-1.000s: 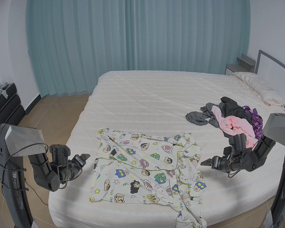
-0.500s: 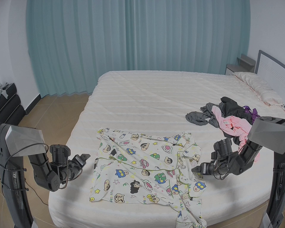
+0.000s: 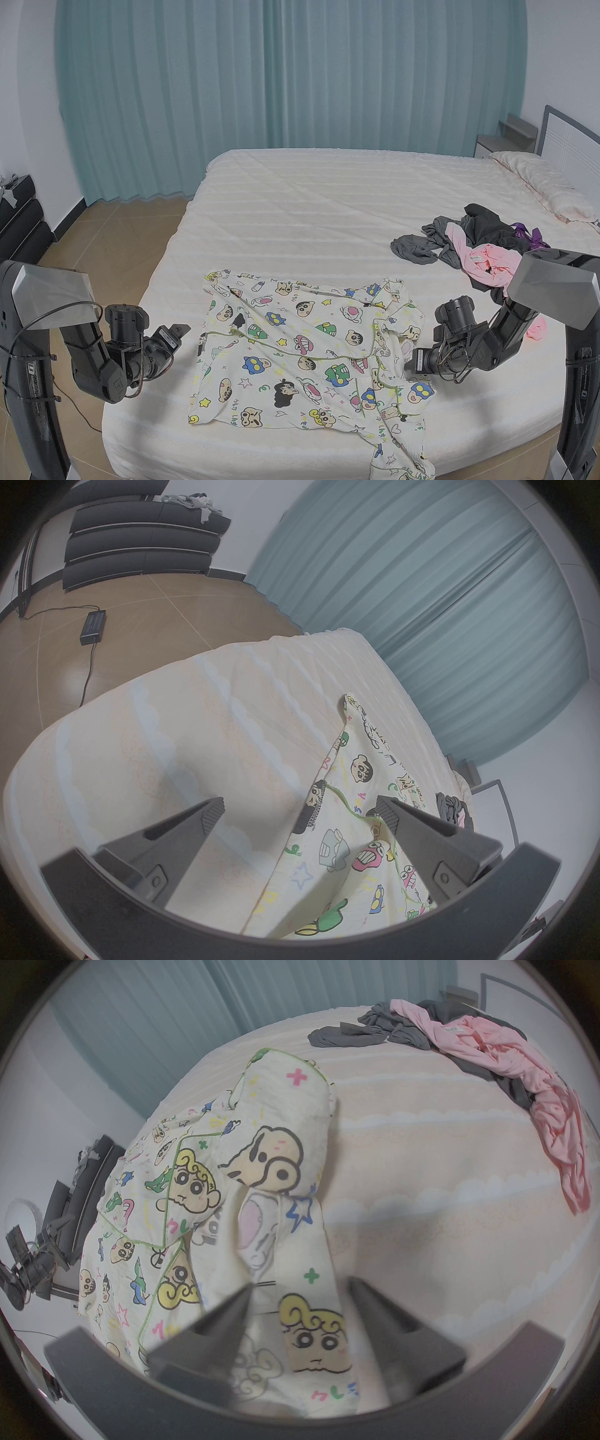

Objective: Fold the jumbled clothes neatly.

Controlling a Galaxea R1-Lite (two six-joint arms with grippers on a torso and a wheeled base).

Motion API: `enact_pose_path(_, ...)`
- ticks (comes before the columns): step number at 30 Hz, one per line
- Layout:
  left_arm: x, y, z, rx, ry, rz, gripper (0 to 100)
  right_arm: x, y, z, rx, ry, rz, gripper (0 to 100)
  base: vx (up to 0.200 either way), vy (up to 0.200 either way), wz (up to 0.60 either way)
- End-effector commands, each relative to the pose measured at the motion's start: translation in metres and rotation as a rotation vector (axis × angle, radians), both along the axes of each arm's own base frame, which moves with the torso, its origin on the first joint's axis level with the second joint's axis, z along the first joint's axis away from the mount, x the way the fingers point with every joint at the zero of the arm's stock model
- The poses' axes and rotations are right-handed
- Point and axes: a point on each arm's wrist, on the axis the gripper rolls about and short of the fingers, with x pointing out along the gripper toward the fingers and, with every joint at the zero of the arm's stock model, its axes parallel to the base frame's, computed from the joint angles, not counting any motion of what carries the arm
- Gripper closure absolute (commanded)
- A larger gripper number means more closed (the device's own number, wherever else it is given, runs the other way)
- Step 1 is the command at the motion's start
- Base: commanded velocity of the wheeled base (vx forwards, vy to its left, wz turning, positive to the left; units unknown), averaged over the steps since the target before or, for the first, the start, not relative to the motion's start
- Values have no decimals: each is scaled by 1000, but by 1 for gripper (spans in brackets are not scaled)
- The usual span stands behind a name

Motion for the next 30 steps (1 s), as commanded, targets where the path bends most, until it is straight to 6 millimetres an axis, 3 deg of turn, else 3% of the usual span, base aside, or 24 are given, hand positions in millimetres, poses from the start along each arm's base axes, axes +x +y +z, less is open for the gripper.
enact_pose_path(1, 0, 0, -1, 1, 3, -2, 0, 0, -2, 9, 15, -15, -16, 100, 0, 0, 0)
enact_pose_path(12, -1, 0, -2, 8, 6, 3, 0, -7, -23, 28, 31, -34, -85, 100, 0, 0, 0)
enact_pose_path(14, -1, 0, -2, 8, 7, 1, 0, -9, -44, 30, 25, -30, -138, 100, 0, 0, 0)
enact_pose_path(23, -5, -3, -4, 9, 19, -8, 0, -4, -107, 31, -10, -53, -267, 100, 0, 0, 0)
enact_pose_path(30, -8, -6, -5, 8, 30, -25, 0, 5, -132, 35, 5, -104, -312, 100, 0, 0, 0)
